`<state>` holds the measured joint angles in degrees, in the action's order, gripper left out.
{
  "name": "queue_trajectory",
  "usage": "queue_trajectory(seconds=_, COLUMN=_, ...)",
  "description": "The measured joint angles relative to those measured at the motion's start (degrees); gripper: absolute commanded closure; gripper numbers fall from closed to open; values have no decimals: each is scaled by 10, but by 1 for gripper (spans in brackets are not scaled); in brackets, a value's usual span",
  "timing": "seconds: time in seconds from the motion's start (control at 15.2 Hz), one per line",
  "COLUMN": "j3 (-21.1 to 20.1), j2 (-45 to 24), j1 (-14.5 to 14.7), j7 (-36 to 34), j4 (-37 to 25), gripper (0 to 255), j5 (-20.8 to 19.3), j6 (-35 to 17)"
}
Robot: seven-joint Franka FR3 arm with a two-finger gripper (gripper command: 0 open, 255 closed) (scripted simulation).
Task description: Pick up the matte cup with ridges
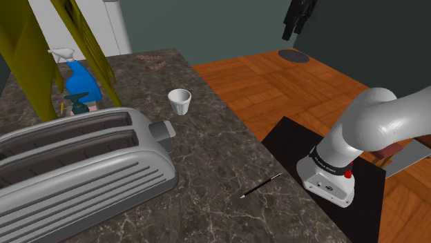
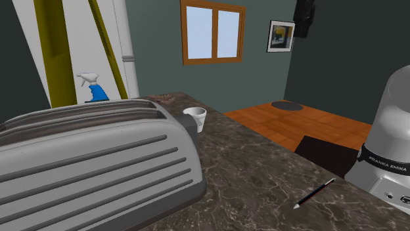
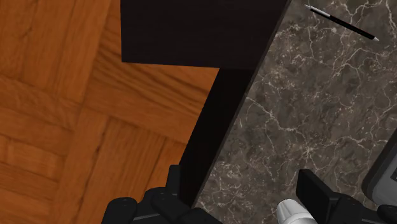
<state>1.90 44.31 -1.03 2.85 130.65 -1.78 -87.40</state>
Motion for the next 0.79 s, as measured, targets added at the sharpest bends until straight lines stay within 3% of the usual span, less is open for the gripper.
queue_trajectory(seconds=0.4, j3=-40, j2=-43, j1=6, j7=-50, j4=10, gripper=0, j5=14, j6=-48)
queue_trajectory(seconds=0.79, j3=-103, j2=-135, j1=14, j7=-132, j4=1, gripper=0, j5=26, j6=-122)
